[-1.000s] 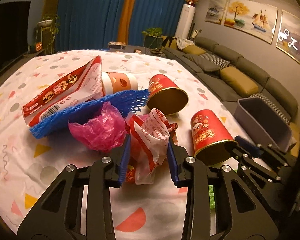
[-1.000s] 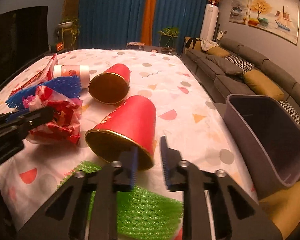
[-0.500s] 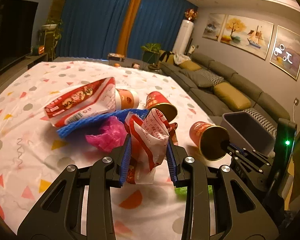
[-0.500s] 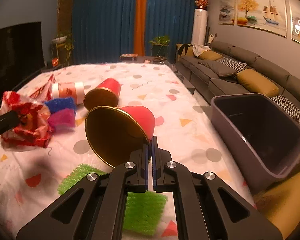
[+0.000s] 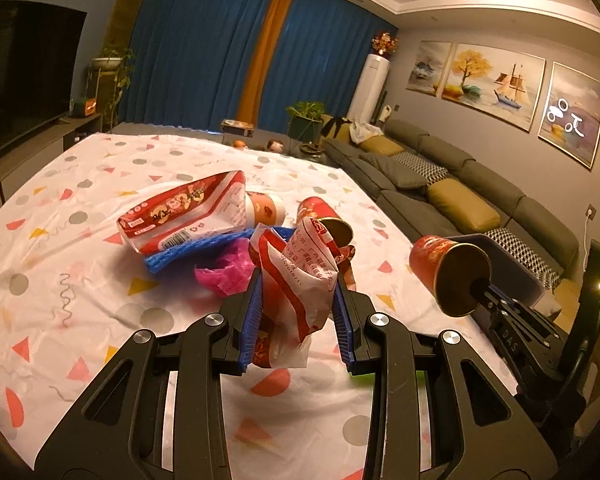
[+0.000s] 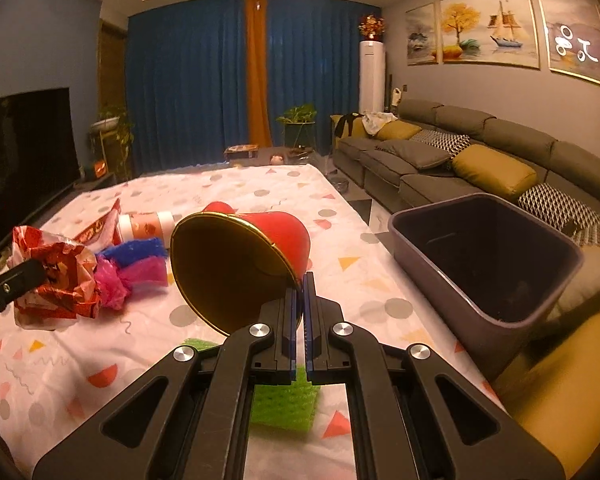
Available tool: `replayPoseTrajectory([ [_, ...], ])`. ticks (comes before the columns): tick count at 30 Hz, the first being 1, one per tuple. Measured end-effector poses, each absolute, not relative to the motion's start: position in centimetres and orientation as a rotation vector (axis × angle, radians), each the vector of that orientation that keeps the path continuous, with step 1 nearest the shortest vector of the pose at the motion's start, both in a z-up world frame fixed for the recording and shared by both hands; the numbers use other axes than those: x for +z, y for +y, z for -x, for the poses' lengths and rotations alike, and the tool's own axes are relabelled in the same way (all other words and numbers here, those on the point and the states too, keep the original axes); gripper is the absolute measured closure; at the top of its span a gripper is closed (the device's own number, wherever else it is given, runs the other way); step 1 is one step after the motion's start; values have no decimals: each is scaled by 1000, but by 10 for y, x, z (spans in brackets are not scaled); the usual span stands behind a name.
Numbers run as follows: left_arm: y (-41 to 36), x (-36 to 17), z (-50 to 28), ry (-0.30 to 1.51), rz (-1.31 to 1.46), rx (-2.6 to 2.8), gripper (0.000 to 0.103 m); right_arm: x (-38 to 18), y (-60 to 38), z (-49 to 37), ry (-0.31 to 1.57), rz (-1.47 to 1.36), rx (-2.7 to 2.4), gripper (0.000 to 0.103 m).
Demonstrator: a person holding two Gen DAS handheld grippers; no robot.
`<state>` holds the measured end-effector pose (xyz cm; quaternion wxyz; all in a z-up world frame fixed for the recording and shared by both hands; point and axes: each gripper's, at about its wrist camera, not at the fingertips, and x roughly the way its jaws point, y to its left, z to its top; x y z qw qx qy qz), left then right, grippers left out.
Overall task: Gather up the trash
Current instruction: 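Carry the red cup and snack wrapper over the grey bin with both grippers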
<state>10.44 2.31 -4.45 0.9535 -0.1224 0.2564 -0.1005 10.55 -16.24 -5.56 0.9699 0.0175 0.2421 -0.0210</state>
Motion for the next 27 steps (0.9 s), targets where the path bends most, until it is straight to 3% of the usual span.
replayPoseTrajectory([
  [27,9,-36,-101,496,227,-239,71,-44,-179,-74,413,-75,-77,99],
])
